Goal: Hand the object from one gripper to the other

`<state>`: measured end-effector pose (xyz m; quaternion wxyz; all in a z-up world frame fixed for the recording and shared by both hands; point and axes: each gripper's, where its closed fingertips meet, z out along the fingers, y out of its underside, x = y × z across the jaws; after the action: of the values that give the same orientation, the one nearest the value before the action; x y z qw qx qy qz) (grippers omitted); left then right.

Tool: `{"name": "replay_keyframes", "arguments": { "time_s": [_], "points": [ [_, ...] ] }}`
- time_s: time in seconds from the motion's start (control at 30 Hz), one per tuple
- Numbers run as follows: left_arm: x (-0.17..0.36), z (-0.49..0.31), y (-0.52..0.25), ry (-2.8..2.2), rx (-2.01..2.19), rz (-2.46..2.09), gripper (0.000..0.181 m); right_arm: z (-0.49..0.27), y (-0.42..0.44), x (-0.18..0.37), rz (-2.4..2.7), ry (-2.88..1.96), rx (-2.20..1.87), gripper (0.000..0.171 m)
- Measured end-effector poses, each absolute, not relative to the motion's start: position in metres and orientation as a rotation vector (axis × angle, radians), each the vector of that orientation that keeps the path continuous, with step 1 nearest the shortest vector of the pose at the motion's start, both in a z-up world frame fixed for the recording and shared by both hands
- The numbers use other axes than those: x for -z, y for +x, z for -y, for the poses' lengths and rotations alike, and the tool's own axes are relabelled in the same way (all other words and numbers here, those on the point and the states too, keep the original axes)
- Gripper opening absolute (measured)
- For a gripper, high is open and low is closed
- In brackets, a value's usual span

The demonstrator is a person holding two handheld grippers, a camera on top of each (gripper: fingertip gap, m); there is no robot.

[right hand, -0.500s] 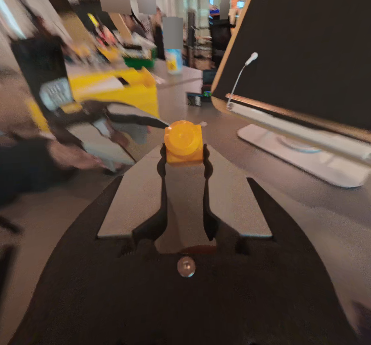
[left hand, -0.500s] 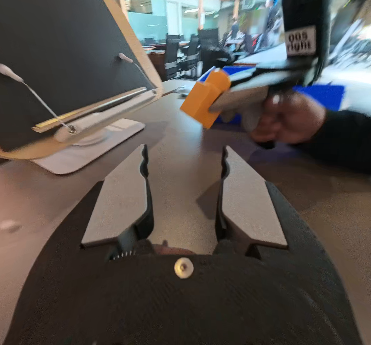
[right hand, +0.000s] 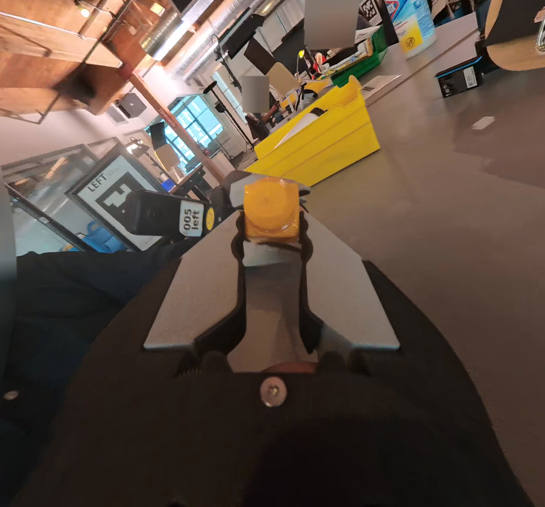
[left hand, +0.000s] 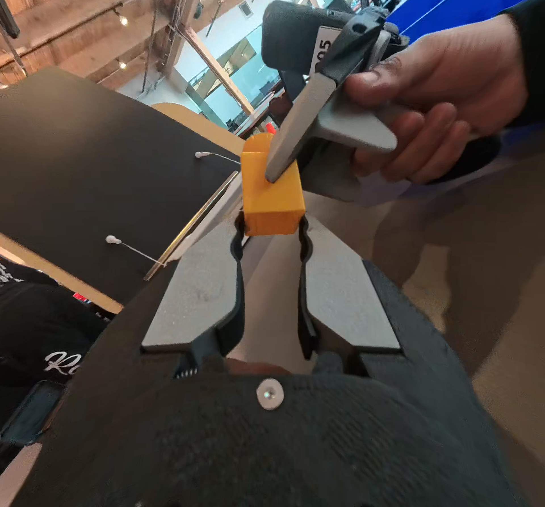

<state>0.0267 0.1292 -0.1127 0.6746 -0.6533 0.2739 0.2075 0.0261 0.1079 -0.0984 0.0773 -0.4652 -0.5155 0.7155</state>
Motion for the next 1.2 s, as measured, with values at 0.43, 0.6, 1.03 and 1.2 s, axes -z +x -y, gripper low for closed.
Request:
{"name": "replay_keyframes", "arguments": {
  "time_s": [0.43, 0.6, 1.03, 1.2],
  "points": [
    [0.112, -0.127, 0.02, -1.537, -0.207, -0.501, 0.034, -0.124, 0.023, 0.105, 1.483, -1.488, -2.118, 0.065],
    [0.123, -0.137, 0.033, -1.568, -0.264, -0.546, 0.035, -0.11, 0.03, 0.112, 1.587, -1.441, -2.176, 0.034],
    [0.129, -0.139, 0.008, -1.622, -0.367, -0.479, 0.013, -0.293, 0.187, 0.009, 1.144, -1.571, -0.818, 0.034],
    [0.133, -0.138, 0.013, -1.618, -0.418, -0.525, 0.012, -0.366, 0.233, 0.071, 1.161, -1.948, -0.495, 0.055]
  ]
}}
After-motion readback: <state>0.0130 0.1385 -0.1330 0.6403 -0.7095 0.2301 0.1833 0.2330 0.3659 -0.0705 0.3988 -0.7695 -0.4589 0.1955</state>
